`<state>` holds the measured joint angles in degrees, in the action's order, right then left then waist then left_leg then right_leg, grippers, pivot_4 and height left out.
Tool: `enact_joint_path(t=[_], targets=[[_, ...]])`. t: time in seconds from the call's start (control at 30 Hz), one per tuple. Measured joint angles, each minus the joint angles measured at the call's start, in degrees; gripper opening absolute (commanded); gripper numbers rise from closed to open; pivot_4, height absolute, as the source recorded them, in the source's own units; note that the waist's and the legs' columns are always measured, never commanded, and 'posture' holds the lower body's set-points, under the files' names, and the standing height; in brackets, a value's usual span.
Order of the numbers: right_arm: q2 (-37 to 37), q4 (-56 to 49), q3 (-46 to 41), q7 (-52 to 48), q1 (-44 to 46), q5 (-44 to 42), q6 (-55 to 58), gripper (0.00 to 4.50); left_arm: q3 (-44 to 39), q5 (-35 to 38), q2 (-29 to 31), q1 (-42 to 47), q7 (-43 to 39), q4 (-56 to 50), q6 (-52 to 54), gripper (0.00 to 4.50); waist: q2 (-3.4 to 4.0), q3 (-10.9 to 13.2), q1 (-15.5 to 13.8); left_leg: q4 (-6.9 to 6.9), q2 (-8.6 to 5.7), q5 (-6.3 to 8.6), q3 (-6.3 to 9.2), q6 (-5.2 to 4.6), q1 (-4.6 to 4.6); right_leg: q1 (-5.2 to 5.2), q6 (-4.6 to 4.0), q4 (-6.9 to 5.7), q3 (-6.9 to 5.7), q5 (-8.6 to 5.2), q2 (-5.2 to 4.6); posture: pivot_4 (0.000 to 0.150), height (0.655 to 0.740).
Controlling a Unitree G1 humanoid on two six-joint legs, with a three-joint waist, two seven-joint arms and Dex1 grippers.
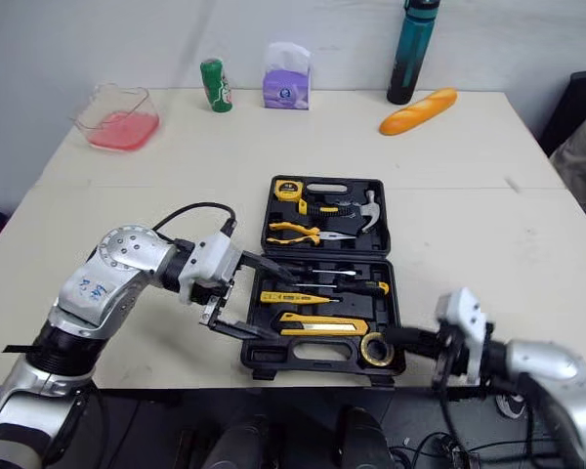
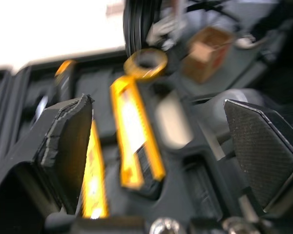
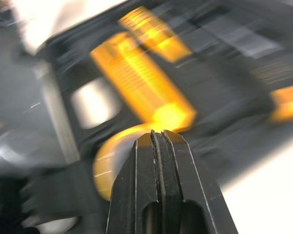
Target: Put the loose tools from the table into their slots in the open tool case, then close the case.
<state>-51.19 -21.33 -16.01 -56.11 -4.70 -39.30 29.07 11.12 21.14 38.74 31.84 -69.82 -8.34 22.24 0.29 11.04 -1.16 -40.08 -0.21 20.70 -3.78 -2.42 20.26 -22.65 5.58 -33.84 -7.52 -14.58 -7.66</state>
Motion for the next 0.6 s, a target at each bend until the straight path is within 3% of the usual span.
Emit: enact_joint_path(t=[0.07,0.17,0.33,0.43,0.6], targets=[[-2.35,2.28,-1.33,2.25,3.78,1.0,2.1,0.07,-2.41,-1.58,1.23,-1.9,3.13,2.98,-0.13,4.5,0.0,0.0,-0.17,0.06,0.09,0.03,0.03,0.1,0.03,-0.1,-0.14,-0.08,-0.09,-0.08,0.07,0.15,0.7348],[-4.0,7.82,0.33,5.89,8.26,6.43,3.66,0.0,-5.59,-3.15,4.24,-4.3,5.42,6.69,-0.21,3.71,0.0,0.01,-0.46,0.11,0.15,0.06,0.03,0.19,0.12,-0.17,-0.2,-0.05,-0.21,-0.12,0.14,0.15,0.7348],[-1.34,13.37,8.87,9.67,16.65,13.81,3.85,0.0,-6.39,-8.04,1.77,-0.75,11.64,18.24,-2.07,1.23,0.03,0.03,-0.39,0.01,-0.14,-0.07,-0.09,-0.08,0.28,-0.25,0.09,-0.05,-0.18,0.04,0.11,0.15,0.7348],[1.0,16.58,13.39,10.46,20.62,17.2,3.5,0.0,-5.48,-9.76,-0.72,1.43,13.24,22.87,-3.3,0.08,0.03,0.03,-0.32,0.0,-0.16,-0.07,-0.12,-0.09,0.39,-0.39,0.1,-0.08,-0.17,0.05,0.11,0.15,0.7348],[5.3,21.63,18.61,10.68,27.83,21.73,1.93,0.0,-3.13,-12.52,-6.09,5.89,14.9,28.03,-5.39,0.08,0.03,0.03,-0.26,-0.11,-0.17,-0.13,-0.25,-0.09,0.98,-1.04,0.1,-0.29,-0.29,0.05,0.21,0.15,0.7348]])
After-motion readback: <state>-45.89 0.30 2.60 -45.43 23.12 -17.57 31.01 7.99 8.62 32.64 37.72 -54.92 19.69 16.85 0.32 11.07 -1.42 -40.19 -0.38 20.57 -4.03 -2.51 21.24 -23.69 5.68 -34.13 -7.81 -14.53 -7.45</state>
